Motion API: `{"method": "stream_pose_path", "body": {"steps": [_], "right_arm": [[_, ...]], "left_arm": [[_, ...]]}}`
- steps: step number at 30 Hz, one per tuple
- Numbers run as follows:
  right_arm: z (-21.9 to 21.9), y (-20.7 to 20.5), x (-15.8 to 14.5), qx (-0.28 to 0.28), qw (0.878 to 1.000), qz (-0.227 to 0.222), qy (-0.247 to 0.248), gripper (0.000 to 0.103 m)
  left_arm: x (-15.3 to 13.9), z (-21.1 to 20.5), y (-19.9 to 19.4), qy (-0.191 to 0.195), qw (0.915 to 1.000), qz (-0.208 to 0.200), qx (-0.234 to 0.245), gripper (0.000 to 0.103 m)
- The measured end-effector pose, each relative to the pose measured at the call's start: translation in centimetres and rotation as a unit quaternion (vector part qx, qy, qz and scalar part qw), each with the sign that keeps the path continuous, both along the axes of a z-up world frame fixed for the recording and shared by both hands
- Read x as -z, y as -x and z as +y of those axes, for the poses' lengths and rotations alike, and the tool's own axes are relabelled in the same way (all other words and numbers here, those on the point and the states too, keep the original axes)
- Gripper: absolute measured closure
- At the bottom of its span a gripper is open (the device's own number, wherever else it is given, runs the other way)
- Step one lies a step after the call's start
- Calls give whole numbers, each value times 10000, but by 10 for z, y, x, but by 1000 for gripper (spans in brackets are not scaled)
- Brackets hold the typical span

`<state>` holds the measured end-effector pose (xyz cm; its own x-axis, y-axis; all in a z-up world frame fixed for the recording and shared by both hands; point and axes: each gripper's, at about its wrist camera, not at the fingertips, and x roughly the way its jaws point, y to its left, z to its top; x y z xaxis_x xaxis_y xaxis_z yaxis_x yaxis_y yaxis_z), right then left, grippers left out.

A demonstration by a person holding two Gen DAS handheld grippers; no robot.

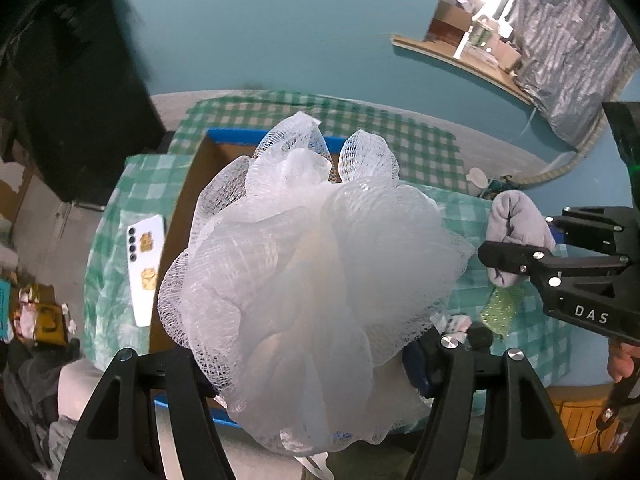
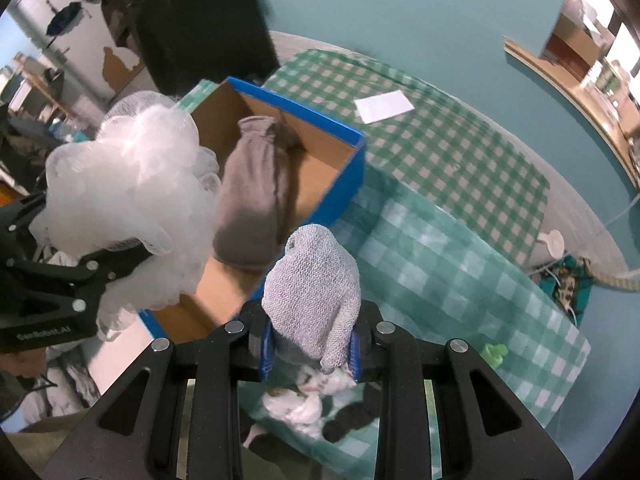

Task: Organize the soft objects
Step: 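Lower the loofah and grey sock into the box and open both grippers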

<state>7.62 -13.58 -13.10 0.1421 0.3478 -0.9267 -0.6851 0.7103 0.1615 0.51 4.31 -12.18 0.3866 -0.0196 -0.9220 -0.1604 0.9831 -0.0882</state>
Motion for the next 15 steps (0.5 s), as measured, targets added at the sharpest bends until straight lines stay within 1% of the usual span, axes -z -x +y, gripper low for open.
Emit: {"method": "stream_pose_path", "body": {"steps": [8, 15], "right_arm": [[40, -2, 4, -311, 9995, 28, 36, 76], [71, -5, 17, -499, 9986, 151, 115, 76]], "left_arm": [[9, 28, 7, 52, 9996, 123, -246, 35], [37, 49, 5, 221, 9979, 452, -411, 35]]}}
